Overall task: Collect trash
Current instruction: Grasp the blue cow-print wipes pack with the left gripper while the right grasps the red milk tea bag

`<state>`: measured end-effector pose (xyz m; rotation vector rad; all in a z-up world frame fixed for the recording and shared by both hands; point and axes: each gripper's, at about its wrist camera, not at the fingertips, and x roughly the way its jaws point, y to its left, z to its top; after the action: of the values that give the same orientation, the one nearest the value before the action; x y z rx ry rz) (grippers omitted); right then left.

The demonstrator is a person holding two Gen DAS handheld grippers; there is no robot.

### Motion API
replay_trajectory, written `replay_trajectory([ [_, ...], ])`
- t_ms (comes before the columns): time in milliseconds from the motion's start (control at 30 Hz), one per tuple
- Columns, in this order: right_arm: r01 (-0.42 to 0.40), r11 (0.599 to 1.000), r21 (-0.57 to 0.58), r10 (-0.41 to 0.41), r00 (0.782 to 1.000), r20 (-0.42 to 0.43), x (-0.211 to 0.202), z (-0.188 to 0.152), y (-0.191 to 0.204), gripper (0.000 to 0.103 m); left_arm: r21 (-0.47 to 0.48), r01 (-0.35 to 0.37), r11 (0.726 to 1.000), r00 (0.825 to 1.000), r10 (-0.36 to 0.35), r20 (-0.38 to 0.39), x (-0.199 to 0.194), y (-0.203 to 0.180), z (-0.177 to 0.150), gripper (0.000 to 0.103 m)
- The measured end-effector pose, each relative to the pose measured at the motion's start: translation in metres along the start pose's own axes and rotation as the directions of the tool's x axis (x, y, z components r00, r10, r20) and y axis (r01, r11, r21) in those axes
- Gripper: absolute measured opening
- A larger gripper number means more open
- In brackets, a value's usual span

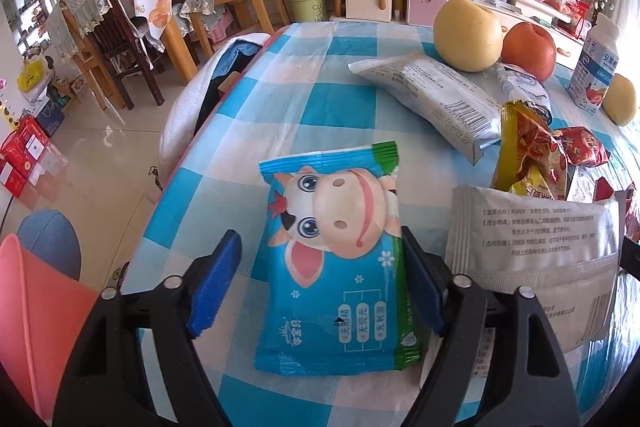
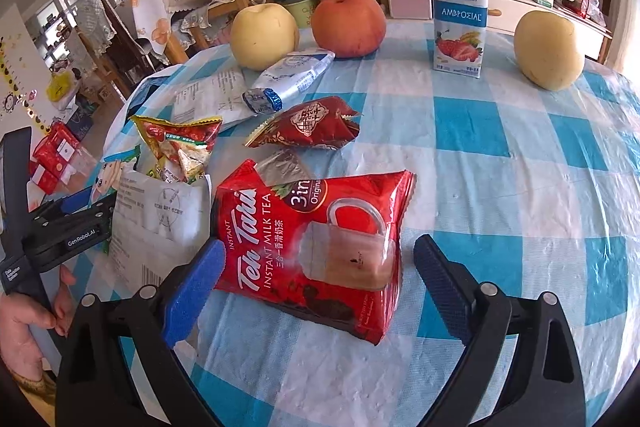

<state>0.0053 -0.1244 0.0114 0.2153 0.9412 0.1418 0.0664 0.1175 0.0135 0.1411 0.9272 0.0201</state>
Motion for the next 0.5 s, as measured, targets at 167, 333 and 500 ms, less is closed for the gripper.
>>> replay_trajectory([
  [167, 0.008, 1.000, -0.003, -0.008, 1.000, 0.015, 0.0030, 0.0030, 0.0003, 0.097, 0.008, 0.001, 1.000, 1.000, -0.001, 0.008, -0.0019, -0.0045, -0.0010, 0.068],
  [333, 0.016, 1.000, -0.015, -0.015, 0.999, 0.032, 0.0065, 0.0053, 0.0018, 0.098, 0.004, 0.014, 1.000, 1.000, -0.014, 0.013, -0.0041, -0.0070, -0.0030, 0.058],
  [500, 0.012, 1.000, -0.019, -0.011, 1.000, 0.022, 0.0064, 0.0059, 0.0021, 0.098, 0.000, 0.018, 1.000, 1.000, -0.018, 0.013, -0.0050, -0.0076, -0.0037, 0.053],
])
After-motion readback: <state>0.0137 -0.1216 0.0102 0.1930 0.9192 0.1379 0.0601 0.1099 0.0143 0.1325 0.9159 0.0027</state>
